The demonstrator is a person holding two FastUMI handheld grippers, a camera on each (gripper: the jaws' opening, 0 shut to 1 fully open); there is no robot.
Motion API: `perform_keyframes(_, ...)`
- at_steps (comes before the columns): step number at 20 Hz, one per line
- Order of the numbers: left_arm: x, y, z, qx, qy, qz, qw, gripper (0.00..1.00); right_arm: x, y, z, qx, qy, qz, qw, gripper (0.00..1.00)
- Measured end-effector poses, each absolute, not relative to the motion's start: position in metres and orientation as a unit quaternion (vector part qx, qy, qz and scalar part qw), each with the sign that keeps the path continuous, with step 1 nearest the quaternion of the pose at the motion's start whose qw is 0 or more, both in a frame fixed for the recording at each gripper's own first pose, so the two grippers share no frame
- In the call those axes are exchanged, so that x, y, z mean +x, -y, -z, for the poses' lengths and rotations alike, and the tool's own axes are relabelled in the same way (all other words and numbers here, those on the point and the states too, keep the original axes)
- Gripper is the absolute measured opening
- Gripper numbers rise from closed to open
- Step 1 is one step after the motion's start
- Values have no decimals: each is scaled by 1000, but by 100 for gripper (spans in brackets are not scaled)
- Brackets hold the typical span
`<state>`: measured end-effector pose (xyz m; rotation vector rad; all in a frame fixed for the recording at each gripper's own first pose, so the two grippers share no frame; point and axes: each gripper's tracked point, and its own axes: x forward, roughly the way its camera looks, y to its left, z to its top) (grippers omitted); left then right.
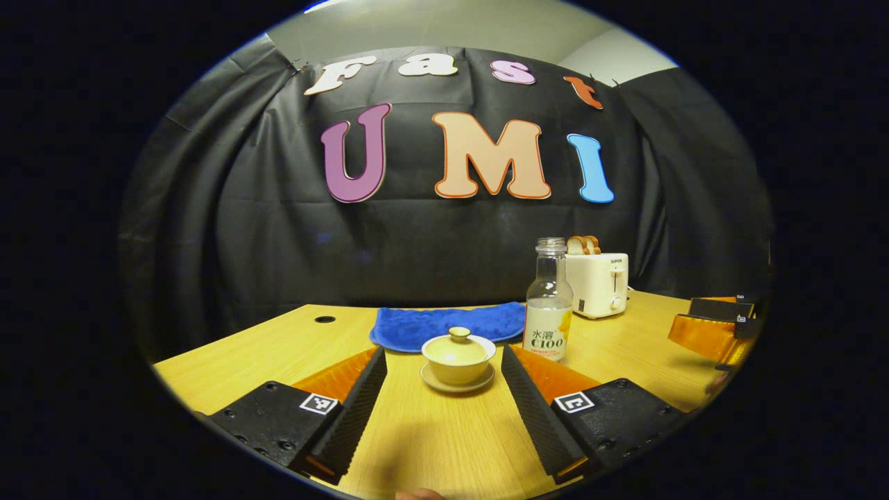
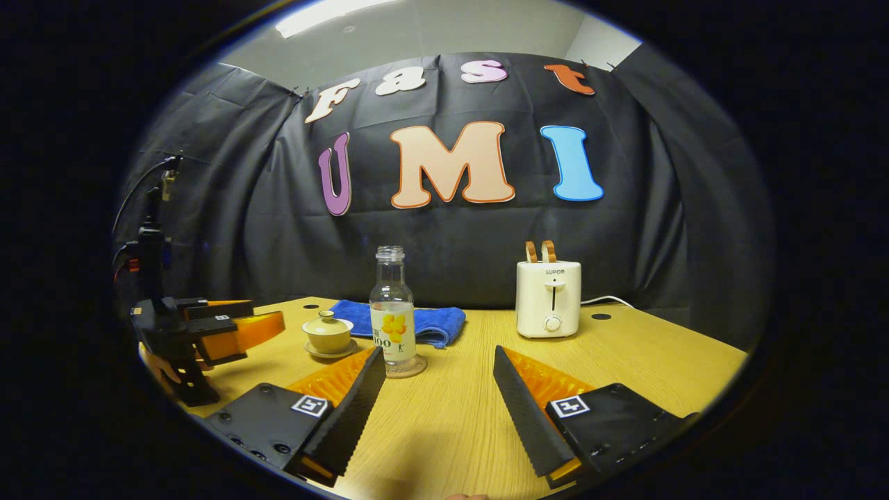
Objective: Open the teacup lid with one hand, grasp the water bottle and pour water into the teacup with the other hand; after pouring, place the water bottle on the coaster and then close the teacup lid.
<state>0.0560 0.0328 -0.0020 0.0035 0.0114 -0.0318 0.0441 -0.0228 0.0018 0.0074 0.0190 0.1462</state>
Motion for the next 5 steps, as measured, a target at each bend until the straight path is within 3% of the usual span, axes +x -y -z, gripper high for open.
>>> perform_keyframes(3, 17, -23, 2, -1, -5, 18, 1000, 97, 24, 27, -3, 3, -6, -51, 999, 95)
perform_keyframes(5, -1, -20, 1, 0, -5, 13, 1000, 97, 10, 26, -3, 3, -7, -40, 999, 99)
